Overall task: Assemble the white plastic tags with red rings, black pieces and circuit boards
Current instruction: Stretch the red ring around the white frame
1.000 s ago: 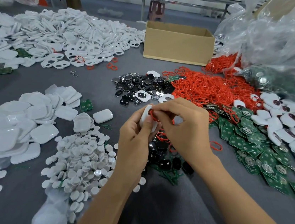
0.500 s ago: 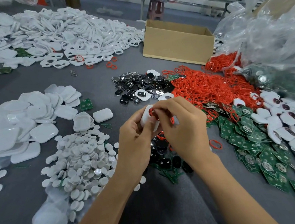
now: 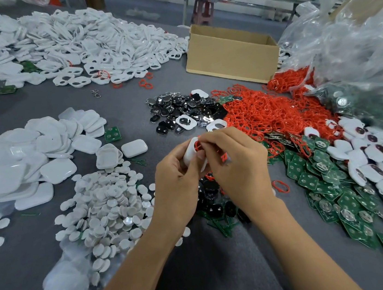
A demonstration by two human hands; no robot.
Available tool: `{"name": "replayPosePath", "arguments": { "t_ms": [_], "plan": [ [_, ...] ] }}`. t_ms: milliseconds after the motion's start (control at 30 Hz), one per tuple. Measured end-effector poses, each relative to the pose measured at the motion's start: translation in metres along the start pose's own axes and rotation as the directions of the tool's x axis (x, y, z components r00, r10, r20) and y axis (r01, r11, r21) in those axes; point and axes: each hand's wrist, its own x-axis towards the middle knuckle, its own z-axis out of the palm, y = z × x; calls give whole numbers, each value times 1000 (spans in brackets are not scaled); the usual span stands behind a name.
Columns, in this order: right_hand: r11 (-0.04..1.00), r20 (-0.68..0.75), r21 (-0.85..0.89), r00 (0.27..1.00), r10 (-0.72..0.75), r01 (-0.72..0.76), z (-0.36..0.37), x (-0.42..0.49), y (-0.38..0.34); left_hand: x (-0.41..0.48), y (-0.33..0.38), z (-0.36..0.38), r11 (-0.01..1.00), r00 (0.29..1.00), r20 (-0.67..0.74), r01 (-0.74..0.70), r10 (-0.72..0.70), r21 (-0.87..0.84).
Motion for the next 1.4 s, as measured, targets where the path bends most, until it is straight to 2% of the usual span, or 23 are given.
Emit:
{"name": "replayPosePath", "arguments": {
  "t_ms": [333, 567, 733, 800, 867, 933, 1067, 1200, 1300, 1400],
  "plan": [
    [999, -74, 28, 997, 26, -24, 7, -7, 2, 0, -4, -2, 997, 999, -35, -7, 10, 77],
    [1000, -140, -3, 990, -23, 23, 10, -10, 6, 1, -4, 0, 995, 997, -15, 71, -72, -64],
    [997, -133, 70, 990, 44, -35, 9, -7, 3, 3, -4, -1, 981, 993, -26, 109, -115, -162],
    [975, -84, 175, 985, 151, -135, 8, -5, 2, 4, -4, -2, 977, 993, -47, 102, -112, -185],
    [904, 12, 316, 954, 301, -289, 6, -1, 2, 5, -3, -2, 974, 993, -52, 96, -109, -203],
    [832, 103, 392, 918, 383, -391, 4, 2, 3, 6, -2, -3, 965, 993, -43, 96, -110, -245],
    [707, 291, 467, 847, 444, -531, -1, 8, 4, 7, 1, -5, 955, 996, 4, 84, -86, -284],
    [572, 455, 538, 785, 421, -619, -3, 11, 3, 6, 1, -6, 956, 997, 0, 72, -75, -286],
    [534, 495, 531, 753, 435, -658, -1, 10, 2, 6, 1, -6, 955, 997, 2, 70, -72, -288],
    [536, 489, 526, 750, 445, -660, -1, 9, 1, 6, 2, -6, 952, 997, 5, 71, -73, -299]
  ]
}}
